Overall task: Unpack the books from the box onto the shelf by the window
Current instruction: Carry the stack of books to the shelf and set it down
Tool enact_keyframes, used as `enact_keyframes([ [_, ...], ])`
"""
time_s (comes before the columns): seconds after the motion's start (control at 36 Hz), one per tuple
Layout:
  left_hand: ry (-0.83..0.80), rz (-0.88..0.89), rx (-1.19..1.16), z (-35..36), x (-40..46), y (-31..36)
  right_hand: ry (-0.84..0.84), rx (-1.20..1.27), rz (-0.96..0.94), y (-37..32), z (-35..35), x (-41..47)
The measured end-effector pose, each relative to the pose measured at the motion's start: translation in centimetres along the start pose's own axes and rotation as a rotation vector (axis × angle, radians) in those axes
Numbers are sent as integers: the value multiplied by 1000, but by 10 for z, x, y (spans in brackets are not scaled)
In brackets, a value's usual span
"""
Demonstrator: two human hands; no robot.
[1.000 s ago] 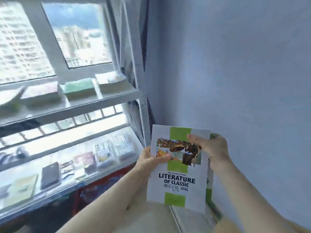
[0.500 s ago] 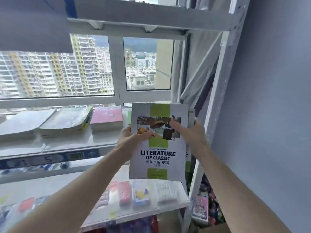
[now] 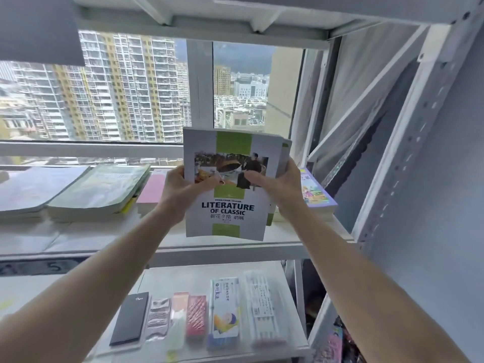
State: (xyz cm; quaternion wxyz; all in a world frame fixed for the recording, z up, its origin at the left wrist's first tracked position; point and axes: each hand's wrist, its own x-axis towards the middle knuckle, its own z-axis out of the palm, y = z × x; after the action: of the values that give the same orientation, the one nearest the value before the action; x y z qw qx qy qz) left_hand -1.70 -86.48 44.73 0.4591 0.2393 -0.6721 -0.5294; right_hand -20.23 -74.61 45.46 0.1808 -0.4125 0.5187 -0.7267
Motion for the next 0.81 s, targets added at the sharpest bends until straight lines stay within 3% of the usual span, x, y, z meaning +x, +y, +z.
enact_keyframes([
  [0.19, -1, -12, -17, -3, 2, -35, -13, 49, 5, 33, 3, 2],
  [0.31, -102, 36, -63, -6, 6, -44, -78, 28, 82, 45, 9, -1],
  [0.44, -205, -58, -48, -9, 3, -64, -177, -9, 199, 76, 12, -18],
  [0.61, -120, -121, -135, 3, 7, -67, -32, -36, 226, 83, 16, -19],
  [0.81, -214, -311, -219, 42, 43, -26, 86, -166, 218, 43, -19, 14],
])
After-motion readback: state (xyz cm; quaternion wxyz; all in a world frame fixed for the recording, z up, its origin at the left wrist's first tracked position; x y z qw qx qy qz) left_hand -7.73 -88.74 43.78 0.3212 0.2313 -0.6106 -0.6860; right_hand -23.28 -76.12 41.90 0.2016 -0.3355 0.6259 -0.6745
